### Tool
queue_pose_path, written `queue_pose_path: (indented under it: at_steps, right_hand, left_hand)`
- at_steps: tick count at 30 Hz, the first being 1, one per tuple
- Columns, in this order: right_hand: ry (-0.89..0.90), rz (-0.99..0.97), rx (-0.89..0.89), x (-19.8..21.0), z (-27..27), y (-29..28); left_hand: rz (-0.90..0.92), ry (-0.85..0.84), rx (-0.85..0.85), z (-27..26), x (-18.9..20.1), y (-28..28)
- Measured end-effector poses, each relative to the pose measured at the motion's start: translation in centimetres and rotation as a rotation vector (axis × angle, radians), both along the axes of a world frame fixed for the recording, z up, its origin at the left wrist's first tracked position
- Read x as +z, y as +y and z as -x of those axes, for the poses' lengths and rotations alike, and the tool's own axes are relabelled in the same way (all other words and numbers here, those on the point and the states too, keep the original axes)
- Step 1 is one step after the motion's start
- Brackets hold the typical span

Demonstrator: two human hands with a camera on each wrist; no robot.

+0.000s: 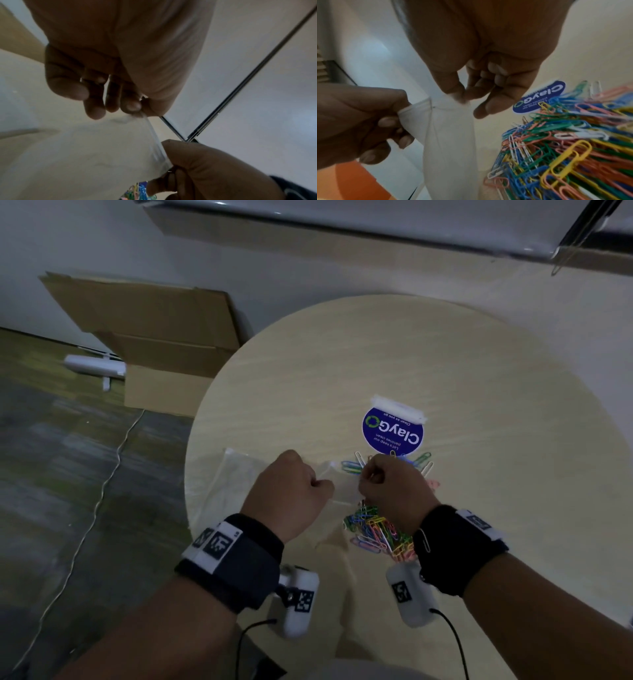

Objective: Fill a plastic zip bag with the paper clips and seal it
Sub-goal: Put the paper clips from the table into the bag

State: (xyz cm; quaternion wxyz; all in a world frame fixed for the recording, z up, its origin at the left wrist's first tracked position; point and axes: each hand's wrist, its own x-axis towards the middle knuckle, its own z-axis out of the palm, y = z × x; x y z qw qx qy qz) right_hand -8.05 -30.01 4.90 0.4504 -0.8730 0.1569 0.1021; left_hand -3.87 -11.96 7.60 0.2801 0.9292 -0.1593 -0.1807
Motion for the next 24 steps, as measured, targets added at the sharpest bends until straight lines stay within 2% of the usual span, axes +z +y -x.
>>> queue_pose_path:
  at_steps: [2,4,7,10,13,18,21,24]
  right_hand:
    - [0.009,-0.099,-0.079,-0.4,0.4,-0.7]
    - [0.033,-0.07,-0.186,-1.5,1.7,-2.7]
    - [0.234,0.313,-0.294,-3.8,5.4,-6.2]
    - [0.383,0.455,-0.28,-5.8,8.9,-6.6]
    - [0.325,0.499,-0.171,-7.3,10.3,-5.9]
    - [0.209,0.498,-0.013,-8.3,8.1,-5.6]
    - [0.193,0.449,-0.041,-7.7,7.1,-5.8]
    - [0.185,0.41,-0.036,-7.6,6.7,-6.0]
  left_hand:
    - [0.066,0.058,-0.001,-0.4,-0.4,0.1]
    - [0.095,0.089,-0.002,-0.5,-1.1,0.1]
    - [0.132,0.109,0.003,-0.3,-1.9,-0.1]
    - [0.156,0.136,0.025,-0.2,-2.8,-0.7]
    - [0.156,0.195,0.006,0.3,-3.7,-2.3]
    - [0.157,0.319,-0.008,0.4,-4.8,-3.8]
    - [0.099,0.34,-0.034,0.2,-4.6,-3.9]
    - [0.147,0.344,0.053,0.0,-4.5,-3.4]
